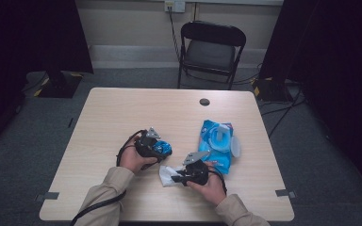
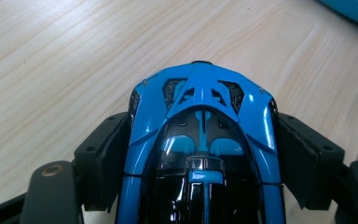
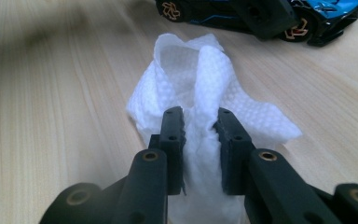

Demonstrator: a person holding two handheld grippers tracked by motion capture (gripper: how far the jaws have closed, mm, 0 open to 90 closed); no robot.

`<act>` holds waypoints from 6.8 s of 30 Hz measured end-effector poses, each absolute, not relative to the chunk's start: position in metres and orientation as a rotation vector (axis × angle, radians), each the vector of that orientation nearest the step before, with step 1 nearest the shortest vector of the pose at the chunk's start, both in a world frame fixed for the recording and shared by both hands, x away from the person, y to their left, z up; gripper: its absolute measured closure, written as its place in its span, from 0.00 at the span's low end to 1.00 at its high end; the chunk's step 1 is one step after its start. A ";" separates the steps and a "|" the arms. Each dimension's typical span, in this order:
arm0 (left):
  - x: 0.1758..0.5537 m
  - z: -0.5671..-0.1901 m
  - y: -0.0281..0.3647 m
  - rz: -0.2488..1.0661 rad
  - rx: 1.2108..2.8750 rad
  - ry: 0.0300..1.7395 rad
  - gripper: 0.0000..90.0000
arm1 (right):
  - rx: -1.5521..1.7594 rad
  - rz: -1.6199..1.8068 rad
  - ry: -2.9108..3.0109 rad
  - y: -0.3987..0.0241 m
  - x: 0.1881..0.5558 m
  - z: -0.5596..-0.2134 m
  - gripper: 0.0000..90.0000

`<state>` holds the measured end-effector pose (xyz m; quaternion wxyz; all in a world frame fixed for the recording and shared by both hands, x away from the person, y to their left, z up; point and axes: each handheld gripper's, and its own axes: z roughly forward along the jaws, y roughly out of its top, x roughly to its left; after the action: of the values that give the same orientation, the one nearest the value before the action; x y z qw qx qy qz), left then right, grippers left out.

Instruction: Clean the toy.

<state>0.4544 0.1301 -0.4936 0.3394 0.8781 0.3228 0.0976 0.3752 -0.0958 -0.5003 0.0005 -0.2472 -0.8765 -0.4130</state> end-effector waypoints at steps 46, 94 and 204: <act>0.461 -0.479 0.125 0.226 2.306 0.834 0.20 | -0.760 -1.313 -2.734 -0.098 0.377 -0.502 0.83; 0.460 -0.487 0.122 0.259 2.347 0.869 0.27 | -0.756 -1.322 -2.733 -0.098 0.377 -0.502 0.83; 0.466 -0.484 0.115 0.238 2.434 0.849 0.27 | -0.822 -1.322 -2.687 -0.098 0.379 -0.503 0.87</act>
<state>0.4661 0.1154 -0.4840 0.2731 0.9045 0.3155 0.0883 0.3793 -0.0976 -0.5032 0.0182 -0.2648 -0.8652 -0.4255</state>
